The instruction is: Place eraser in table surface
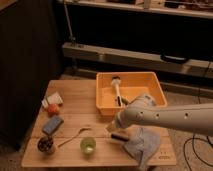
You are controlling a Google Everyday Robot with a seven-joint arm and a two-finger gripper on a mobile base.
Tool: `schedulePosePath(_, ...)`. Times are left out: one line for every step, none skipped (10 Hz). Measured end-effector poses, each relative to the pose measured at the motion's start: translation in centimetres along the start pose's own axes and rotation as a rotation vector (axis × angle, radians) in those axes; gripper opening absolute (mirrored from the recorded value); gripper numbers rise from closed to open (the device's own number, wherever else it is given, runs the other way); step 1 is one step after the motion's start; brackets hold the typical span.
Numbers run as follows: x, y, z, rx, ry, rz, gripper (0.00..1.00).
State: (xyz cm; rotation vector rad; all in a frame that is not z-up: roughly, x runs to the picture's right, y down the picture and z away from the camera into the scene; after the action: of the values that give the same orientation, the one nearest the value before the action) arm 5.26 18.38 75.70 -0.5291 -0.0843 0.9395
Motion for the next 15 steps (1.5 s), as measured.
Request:
schedulePosePath(0.5,0.1,0.5,0.001,0.010,-0.011,0.65)
schedulePosePath(1.0,0.3,1.3,0.000,0.023,-0.026,0.65)
schedulePosePath(1.3,0.4,2.0,0.001,0.035,-0.034,0.65)
schedulePosePath(1.6,0.3,2.5,0.003,0.045,-0.040,0.65)
schedulePosePath(1.9,0.1,3.2,0.008,0.062,-0.046,0.65)
schedulePosePath(2.3,-0.1,3.9,0.020,0.079,-0.053,0.65)
schedulePosePath(2.4,-0.3,4.2,0.029,0.089,-0.055,0.65)
schedulePosePath(2.6,-0.7,4.4,0.038,0.098,-0.055,0.65)
schedulePosePath(3.0,-1.1,4.8,0.046,0.112,-0.054,0.65)
schedulePosePath(3.1,-1.2,5.1,0.047,0.119,-0.053,0.65)
schedulePosePath(3.2,-1.2,5.3,0.045,0.123,-0.052,0.64)
schedulePosePath(3.3,-1.3,5.6,0.040,0.123,-0.049,0.60)
schedulePosePath(3.6,-1.4,5.7,0.037,0.122,-0.038,0.48)
schedulePosePath(3.5,-1.5,5.8,0.036,0.119,-0.036,0.40)
schedulePosePath(3.4,-1.5,5.7,0.034,0.112,-0.027,0.28)
